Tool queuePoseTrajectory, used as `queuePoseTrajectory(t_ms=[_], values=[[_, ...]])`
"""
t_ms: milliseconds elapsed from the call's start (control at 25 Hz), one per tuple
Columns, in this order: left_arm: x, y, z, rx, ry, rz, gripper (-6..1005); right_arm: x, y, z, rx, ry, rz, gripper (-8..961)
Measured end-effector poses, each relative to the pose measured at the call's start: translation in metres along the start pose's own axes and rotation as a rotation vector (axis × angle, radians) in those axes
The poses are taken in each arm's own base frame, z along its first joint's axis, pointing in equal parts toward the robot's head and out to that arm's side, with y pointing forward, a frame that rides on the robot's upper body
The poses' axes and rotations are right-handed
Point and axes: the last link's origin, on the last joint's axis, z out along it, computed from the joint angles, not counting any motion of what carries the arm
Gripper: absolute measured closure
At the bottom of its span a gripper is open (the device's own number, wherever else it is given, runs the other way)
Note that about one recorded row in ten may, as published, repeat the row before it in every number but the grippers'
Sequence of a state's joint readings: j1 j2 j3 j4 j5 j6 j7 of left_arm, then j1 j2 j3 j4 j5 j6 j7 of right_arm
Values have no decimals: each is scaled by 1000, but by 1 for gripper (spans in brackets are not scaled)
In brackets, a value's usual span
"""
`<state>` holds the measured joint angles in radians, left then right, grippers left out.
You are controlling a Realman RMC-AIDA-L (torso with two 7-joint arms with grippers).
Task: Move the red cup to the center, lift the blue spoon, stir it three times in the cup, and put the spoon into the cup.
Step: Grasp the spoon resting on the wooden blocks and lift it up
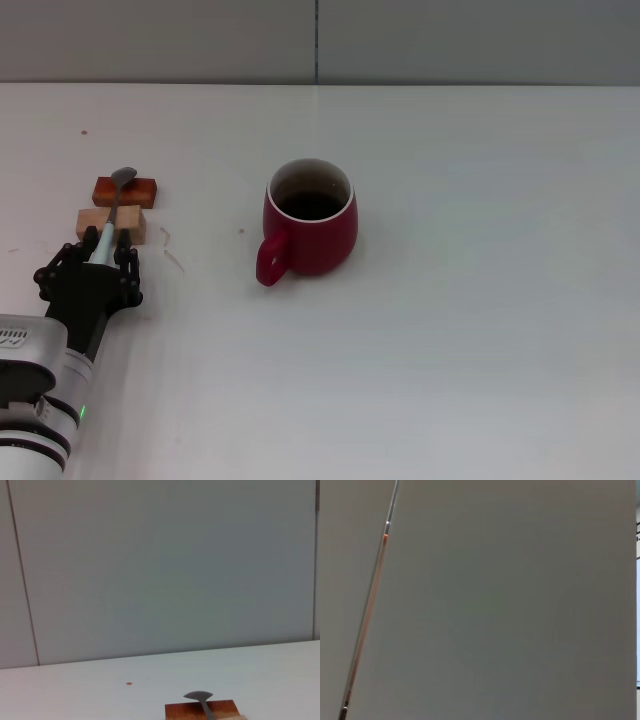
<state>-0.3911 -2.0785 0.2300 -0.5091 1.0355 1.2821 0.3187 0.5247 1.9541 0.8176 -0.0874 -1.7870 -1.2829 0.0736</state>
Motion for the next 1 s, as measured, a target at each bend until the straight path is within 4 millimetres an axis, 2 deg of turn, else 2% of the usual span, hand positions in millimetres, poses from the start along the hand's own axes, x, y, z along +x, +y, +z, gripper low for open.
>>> queuePoseTrajectory(t_ms=[80,280,1000], values=[[0,0,0,0,-1,8,641,0,0,0,0,0,0,337],[0,1,0,-2,-3,13,744,0,0,0,0,0,0,337],[1,0,0,10,0,13,790,1,-1,-2,2,0,-2,337]])
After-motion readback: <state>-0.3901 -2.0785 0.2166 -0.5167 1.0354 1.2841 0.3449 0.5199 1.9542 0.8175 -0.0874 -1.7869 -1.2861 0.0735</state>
